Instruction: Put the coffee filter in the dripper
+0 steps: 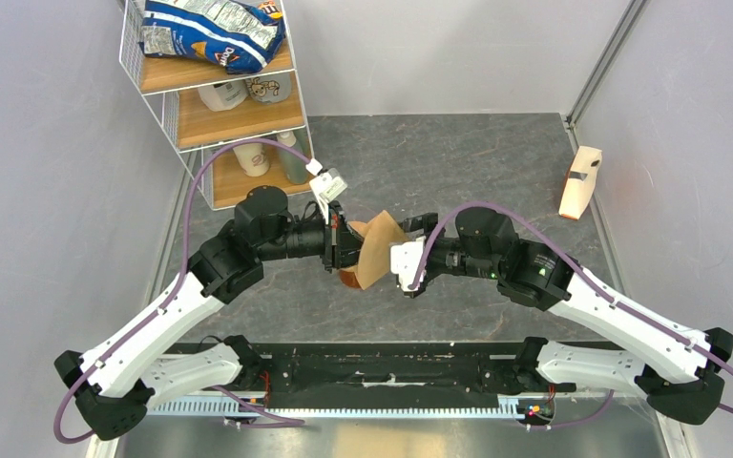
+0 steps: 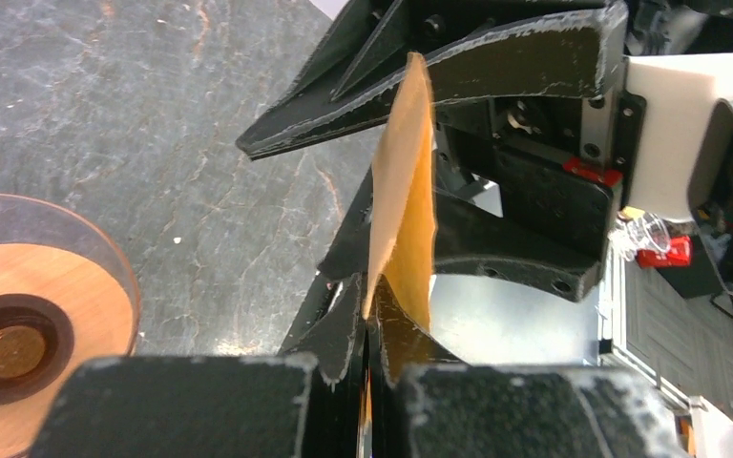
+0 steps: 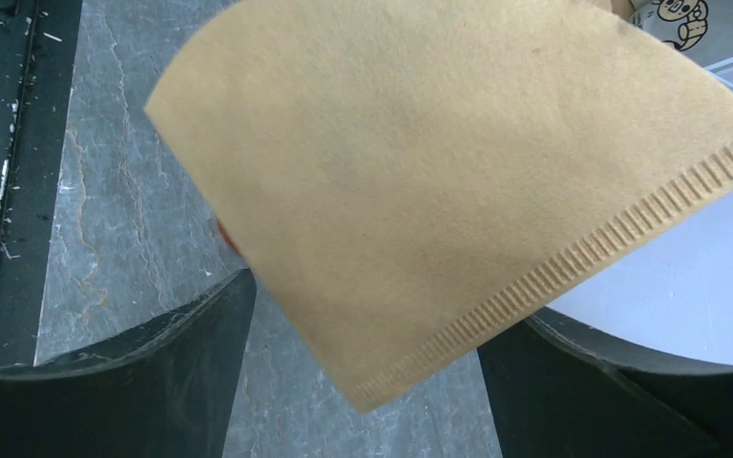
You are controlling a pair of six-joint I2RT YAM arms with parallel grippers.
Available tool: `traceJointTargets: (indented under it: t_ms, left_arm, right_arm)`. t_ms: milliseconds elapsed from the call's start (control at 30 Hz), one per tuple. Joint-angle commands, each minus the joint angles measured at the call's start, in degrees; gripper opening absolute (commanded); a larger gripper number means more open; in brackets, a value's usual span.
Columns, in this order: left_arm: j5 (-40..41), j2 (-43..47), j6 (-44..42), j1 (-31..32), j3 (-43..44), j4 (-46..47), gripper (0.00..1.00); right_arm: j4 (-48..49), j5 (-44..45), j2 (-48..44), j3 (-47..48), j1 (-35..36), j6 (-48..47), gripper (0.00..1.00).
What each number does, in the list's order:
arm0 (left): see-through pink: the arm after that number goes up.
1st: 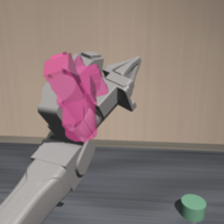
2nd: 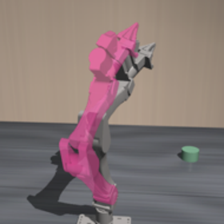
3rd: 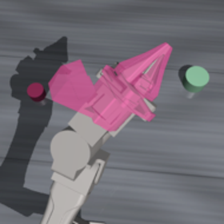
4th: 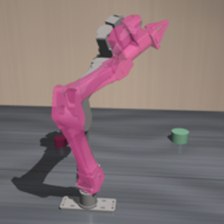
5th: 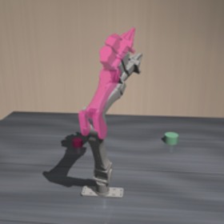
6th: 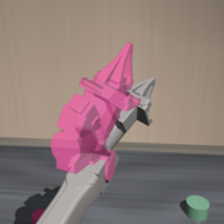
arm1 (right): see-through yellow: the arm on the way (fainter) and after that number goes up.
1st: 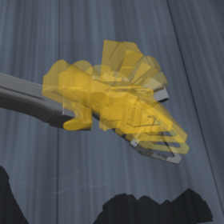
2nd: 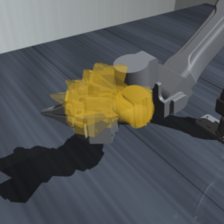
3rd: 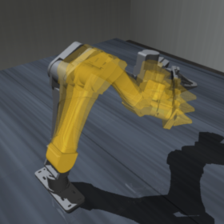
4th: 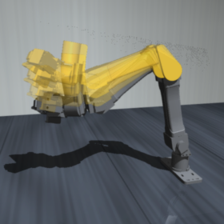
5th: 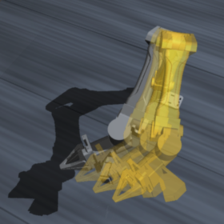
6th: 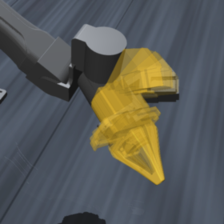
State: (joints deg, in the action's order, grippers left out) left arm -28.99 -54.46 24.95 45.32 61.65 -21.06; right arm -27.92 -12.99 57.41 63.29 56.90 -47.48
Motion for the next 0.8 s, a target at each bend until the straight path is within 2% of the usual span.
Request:
traceJointTargets:
  t_ms: [0,67,167,267,333,500,767]
  left_arm:
    - [6.15,0.61,-1.23,-0.51,0.27,-0.87,0.02]
    - [11.22,0.34,-1.31,-0.63,1.06,-1.75,0.02]
    - [23.35,-1.11,-1.46,-1.26,3.89,-3.15,0.02]
    - [33.44,-5.05,0.73,-1.29,8.83,-5.04,0.02]
    - [37.08,-7.56,1.28,-1.29,11.74,-5.57,0.02]
    - [35.83,-12.47,4.41,-1.29,16.66,-4.58,0.02]
    - [33.18,-13.88,9.14,-1.38,17.81,-3.29,0.02]
  right_arm:
    - [-0.33,-0.43,-1.46,2.67,0.30,5.88,0.91]
    - [-0.01,1.82,-0.59,4.87,0.24,13.62,0.93]
    - [2.90,9.98,0.76,6.94,-0.26,26.98,0.97]
    - [5.74,15.76,1.70,9.66,-0.72,35.66,0.97]
    - [6.60,17.58,3.03,12.53,-1.00,40.99,0.97]
    - [7.07,20.28,7.53,17.26,-1.09,46.39,0.96]
    - [12.46,23.19,8.65,15.21,-0.52,43.15,0.91]
